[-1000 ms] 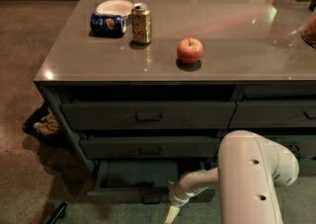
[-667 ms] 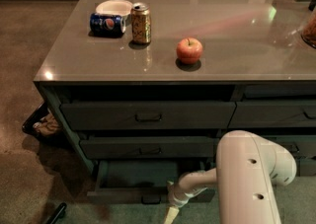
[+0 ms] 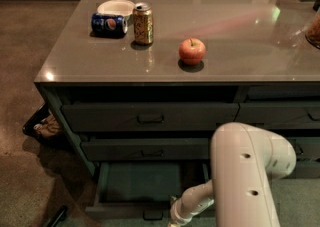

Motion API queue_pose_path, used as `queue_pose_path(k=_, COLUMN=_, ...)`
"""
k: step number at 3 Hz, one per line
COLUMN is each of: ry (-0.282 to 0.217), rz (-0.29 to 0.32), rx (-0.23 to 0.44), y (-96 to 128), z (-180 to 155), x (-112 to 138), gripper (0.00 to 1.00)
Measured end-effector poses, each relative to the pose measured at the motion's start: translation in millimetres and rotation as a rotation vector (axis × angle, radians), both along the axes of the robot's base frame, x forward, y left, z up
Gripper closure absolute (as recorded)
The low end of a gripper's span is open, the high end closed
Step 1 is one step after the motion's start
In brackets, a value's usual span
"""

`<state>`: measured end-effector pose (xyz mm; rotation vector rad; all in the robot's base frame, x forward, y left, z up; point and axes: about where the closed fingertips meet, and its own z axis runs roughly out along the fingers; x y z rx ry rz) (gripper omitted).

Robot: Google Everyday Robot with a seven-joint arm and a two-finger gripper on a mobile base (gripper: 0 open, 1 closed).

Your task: Open bottom drawer

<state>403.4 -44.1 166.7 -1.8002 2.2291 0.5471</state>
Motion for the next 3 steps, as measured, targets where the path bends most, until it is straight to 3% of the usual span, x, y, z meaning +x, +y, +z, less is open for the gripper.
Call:
queue_pose_path(k=1, ry=0.038, rz=-0.091, rx=-0.012, y=12, z=22, x=-29, gripper=0.0)
queue_pose_path(k=2, ry=0.055, rz=-0.094, rx=0.001, y=14, z=25, x=-59, gripper=0.0)
queue_pose_path(k=3, ry=0.055, rz=-0.094, rx=0.001, y=14, z=25, x=-59, gripper=0.0)
